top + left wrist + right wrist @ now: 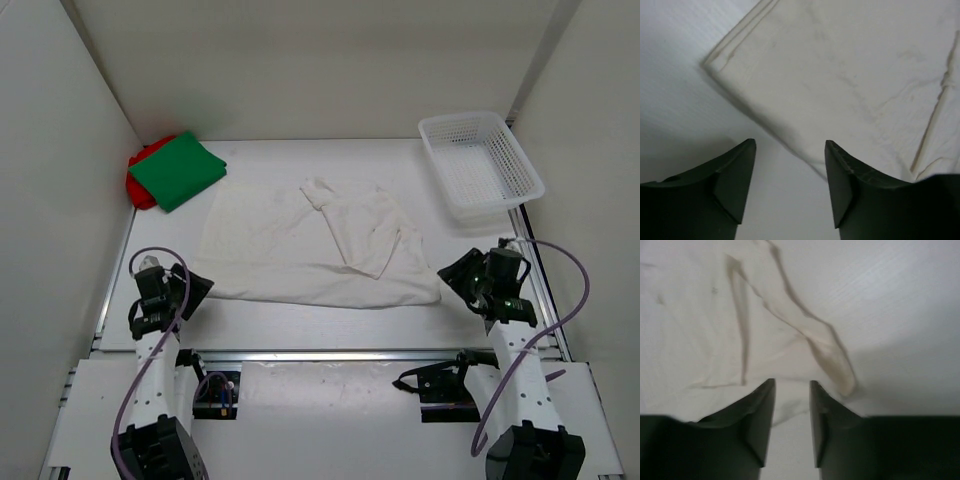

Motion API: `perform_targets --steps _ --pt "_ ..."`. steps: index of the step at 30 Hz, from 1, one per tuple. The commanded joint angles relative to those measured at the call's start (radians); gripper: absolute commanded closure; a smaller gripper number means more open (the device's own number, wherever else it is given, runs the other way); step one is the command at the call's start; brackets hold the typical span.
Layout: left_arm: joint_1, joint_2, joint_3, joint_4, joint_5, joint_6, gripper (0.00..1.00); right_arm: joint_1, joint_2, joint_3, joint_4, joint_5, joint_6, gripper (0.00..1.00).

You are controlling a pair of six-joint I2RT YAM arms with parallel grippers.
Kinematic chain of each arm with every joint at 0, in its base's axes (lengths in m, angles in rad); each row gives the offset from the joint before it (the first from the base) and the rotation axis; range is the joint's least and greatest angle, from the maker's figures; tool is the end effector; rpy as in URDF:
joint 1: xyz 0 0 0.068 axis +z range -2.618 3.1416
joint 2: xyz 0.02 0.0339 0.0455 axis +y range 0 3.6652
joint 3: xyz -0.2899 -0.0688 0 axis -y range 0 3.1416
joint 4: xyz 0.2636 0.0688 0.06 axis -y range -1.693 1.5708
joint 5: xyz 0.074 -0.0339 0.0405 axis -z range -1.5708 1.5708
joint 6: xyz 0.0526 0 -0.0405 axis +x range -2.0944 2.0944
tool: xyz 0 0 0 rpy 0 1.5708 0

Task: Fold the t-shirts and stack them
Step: Fold the flattened tshirt in 1/3 of the way

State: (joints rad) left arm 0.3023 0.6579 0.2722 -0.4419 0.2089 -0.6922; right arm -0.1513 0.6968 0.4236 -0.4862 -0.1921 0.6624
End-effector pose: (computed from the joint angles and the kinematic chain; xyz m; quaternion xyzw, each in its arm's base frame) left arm 0.1391 0.0320 0.1548 -0.4088 0.8325 -0.1653 0.3355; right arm 0.1585 -0.0140 0.1997 0.3272 0.8549 0.1846 0.3578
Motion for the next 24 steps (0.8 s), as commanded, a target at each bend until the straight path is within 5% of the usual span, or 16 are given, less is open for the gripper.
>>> perform_targets --steps 1,5,8,13,15,19,24 --pt "-0.034 0.037 0.113 0.092 0.01 0.017 0.35 0.05 0.035 0.078 0.11 -0.085 -0.077 0.73" --pt "-0.191 0.068 0.084 0.242 0.016 -0.03 0.45 0.354 0.183 0.079 0.309 0.005 -0.029 1.0" --pt "-0.444 0.078 0.059 0.317 -0.139 -0.053 0.46 0.495 0.353 0.145 0.395 0.059 -0.056 1.0" --pt "-0.687 0.187 0.022 0.511 -0.192 -0.093 0.52 0.49 0.575 0.172 0.48 0.006 -0.055 1.0" --pt "-0.755 0.25 0.033 0.577 -0.189 -0.081 0.52 0.484 0.599 0.155 0.527 0.006 -0.044 0.95" --pt "-0.85 0.37 0.044 0.675 -0.186 -0.078 0.52 0.487 0.628 0.112 0.6 0.005 -0.034 0.69" --pt "-0.878 0.468 0.03 0.744 -0.169 -0.079 0.52 0.467 0.688 0.121 0.639 -0.05 -0.023 0.67"
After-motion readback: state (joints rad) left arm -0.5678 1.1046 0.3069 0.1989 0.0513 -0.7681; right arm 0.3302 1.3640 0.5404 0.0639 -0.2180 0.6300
